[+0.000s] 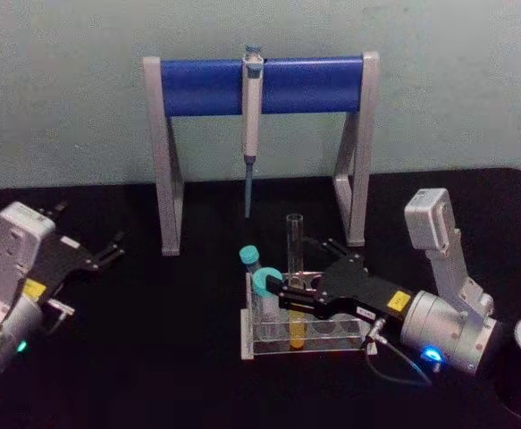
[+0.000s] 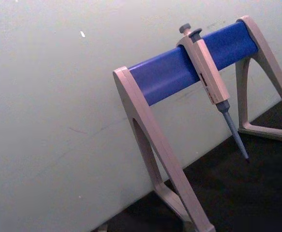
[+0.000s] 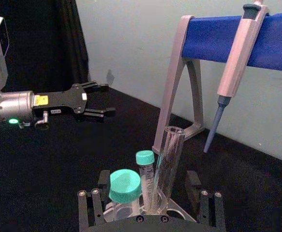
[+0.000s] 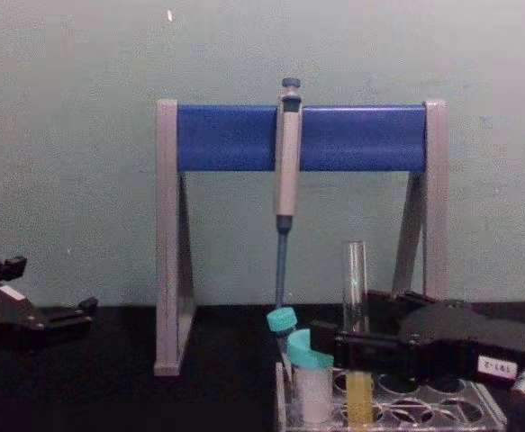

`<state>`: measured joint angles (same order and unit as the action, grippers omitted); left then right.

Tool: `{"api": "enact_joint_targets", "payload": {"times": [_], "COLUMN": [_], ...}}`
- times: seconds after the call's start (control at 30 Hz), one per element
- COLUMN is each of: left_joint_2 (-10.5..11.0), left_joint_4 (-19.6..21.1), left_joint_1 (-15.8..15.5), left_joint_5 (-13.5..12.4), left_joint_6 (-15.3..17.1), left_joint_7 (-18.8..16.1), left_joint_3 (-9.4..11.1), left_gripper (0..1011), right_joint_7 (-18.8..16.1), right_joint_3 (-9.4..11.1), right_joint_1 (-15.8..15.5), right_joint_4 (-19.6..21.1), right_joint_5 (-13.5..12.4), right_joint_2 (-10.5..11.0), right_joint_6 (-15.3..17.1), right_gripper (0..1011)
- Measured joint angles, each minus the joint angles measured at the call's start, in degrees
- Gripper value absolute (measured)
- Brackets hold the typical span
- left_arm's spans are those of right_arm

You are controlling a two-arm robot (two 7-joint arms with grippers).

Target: Pick up the test tube from the test tube rack, shake it, then place it back into the test tube rack.

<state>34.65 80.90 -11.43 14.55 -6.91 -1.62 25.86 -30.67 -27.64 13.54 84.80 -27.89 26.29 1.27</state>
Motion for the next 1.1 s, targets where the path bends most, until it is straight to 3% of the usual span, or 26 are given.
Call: {"api": "enact_joint_targets", "payload": {"times": [0.27,0.47,0.67,0.87,0.97,1.1], "left_joint_2": [0.0,0.0,0.0,0.0,0.0,0.0], "left_joint_4": [0.0,0.0,0.0,0.0,0.0,0.0], "left_joint_1": [0.0,0.0,0.0,0.0,0.0,0.0], "left_joint_5": [0.0,0.0,0.0,0.0,0.0,0.0], "left_joint_6": [0.0,0.0,0.0,0.0,0.0,0.0], "left_joint_7": [0.0,0.0,0.0,0.0,0.0,0.0], "left_joint_3": [0.0,0.0,0.0,0.0,0.0,0.0], "left_gripper": [1001,1001,1001,1001,1001,1001], "right_joint_7": [0.2,1.88,7.01,16.66,23.12,26.72], "right_joint_3": [0.72,3.06,7.14,10.92,12.35,13.08], "right_joint_1": [-0.36,-1.76,-4.8,-8.26,-9.81,-10.61], "right_joint_4": [1.09,5.0,9.7,12.08,12.08,10.77], "right_joint_5": [-0.27,-0.22,1.94,7.56,12.41,15.21], "right_joint_2": [0.12,0.83,0.75,-0.83,-2.13,-3.22], "right_joint_6": [-0.59,-3.42,-7.52,-8.82,-7.71,-5.43], "right_gripper": [1000,1000,1000,1000,1000,1000]}}
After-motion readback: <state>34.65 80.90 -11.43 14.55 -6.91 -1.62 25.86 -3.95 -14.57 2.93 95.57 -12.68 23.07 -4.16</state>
